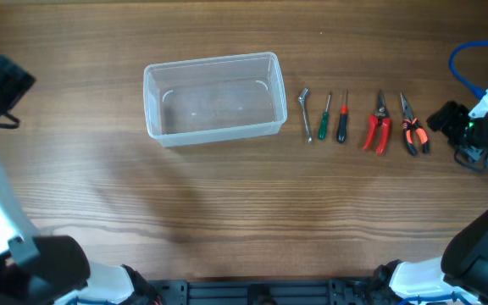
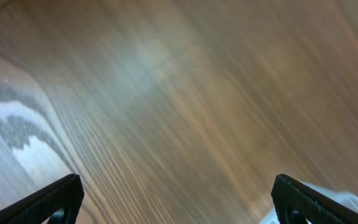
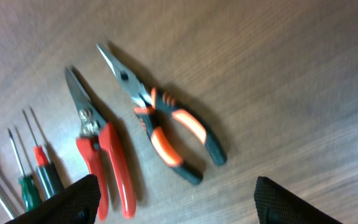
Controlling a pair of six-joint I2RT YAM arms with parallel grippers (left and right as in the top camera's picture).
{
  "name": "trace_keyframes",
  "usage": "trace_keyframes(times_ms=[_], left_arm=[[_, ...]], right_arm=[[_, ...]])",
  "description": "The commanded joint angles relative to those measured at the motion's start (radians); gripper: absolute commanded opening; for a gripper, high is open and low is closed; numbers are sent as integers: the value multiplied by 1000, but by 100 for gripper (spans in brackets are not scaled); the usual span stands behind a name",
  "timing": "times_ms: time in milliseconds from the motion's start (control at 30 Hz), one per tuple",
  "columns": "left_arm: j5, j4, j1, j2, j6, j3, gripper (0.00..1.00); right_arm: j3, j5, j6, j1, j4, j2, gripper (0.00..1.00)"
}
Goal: Pack container
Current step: 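Release the container and retract the left arm to the side, then move the right gripper over the orange-black needle-nose pliers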
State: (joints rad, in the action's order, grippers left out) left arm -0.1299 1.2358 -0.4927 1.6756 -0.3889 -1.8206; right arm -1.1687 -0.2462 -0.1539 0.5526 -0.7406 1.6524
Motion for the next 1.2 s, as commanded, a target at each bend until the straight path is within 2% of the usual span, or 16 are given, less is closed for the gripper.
trace_keyframes(times_ms=[0, 67, 267, 467, 567, 633, 700, 833, 900, 967, 1033, 1167], left_arm=[[36, 7, -69, 53, -23, 4, 100], [36, 6, -87, 65, -23, 4, 100], [36, 6, -100, 71, -23, 4, 100], [36, 7, -100, 71, -23, 4, 100], [36, 6, -100, 71, -23, 4, 100], [36, 6, -100, 71, -23, 4, 100], [36, 6, -100, 71, -23, 4, 100], [36, 6, -100, 71, -23, 4, 100], [36, 6, -100, 71, -23, 4, 100], [36, 7, -100, 71, -23, 4, 100], [36, 6, -100, 71, -23, 4, 100], [36, 6, -100, 71, -23, 4, 100]], right_arm=[[-10, 21, -10, -6, -10, 10, 79], [-10, 33, 10, -6, 10, 10, 79], [-9, 44, 233, -6, 162, 12, 75], [-9, 44, 307, -6, 198, 17, 85], [-8, 47, 418, -6, 193, 33, 80], [-8, 47, 477, -6, 193, 50, 70], [-8, 47, 530, -6, 190, 66, 65], [-8, 51, 535, -6, 188, 110, 64], [-8, 49, 428, -6, 185, 130, 65], [-9, 50, 346, -6, 169, 126, 96], [-9, 21, 310, -6, 138, 112, 99], [-52, 35, 341, -6, 120, 71, 100]])
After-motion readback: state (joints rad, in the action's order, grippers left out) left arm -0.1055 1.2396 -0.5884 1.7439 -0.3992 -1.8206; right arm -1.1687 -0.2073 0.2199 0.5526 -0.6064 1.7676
